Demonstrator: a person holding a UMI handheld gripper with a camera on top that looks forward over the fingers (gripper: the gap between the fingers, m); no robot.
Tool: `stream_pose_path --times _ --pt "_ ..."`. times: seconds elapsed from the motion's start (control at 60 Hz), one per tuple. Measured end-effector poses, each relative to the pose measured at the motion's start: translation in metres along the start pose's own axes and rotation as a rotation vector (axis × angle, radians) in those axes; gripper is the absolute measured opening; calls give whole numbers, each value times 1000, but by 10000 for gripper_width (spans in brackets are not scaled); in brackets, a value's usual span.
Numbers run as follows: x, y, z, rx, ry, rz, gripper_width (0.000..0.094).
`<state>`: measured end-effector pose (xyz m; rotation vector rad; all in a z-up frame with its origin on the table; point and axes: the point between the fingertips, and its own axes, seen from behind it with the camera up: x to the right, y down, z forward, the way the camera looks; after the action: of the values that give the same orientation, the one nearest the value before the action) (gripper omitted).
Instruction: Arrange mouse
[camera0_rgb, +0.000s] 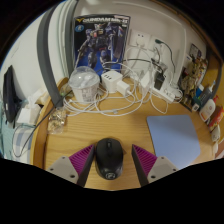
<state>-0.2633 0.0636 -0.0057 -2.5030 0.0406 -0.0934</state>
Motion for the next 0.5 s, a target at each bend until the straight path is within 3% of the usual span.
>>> stream_pose_path --times 0.25,0.4,0.5 --pt "-17 6 0 -21 -80 51 495" --pt "-20 8 -2 -13 -101 28 475" --pt "-21 10 -4 4 -137 2 401"
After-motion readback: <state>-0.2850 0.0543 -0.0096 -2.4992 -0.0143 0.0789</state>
